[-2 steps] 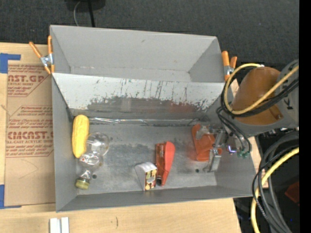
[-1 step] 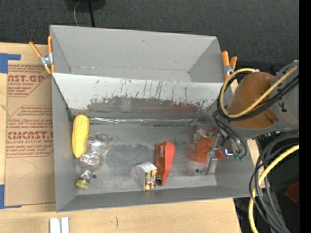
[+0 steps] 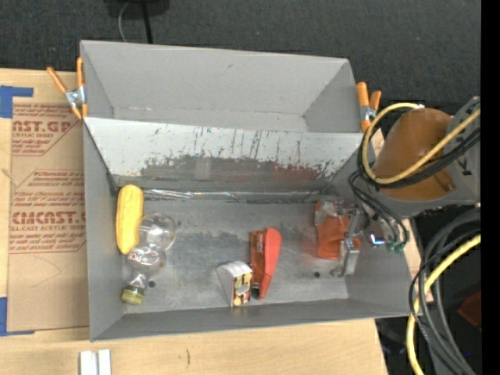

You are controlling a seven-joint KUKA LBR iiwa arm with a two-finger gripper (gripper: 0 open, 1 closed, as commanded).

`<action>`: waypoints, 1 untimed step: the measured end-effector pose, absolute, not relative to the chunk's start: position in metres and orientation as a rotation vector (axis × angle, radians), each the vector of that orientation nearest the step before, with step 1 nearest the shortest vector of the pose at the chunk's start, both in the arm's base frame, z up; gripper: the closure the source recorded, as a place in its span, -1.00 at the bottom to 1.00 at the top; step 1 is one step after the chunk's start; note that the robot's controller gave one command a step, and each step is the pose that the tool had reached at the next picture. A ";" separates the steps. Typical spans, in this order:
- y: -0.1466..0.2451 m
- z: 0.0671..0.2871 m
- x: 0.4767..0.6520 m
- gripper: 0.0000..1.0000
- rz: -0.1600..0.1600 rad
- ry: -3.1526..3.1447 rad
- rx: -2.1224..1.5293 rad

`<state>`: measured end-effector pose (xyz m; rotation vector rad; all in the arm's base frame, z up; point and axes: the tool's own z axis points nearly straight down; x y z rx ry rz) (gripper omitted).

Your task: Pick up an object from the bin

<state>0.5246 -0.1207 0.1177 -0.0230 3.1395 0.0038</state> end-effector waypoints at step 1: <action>-0.133 0.096 0.532 -1.00 0.020 3.131 -0.101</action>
Offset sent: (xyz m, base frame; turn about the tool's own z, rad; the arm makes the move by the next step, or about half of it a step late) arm 0.0112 -0.0313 -0.0423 -0.0059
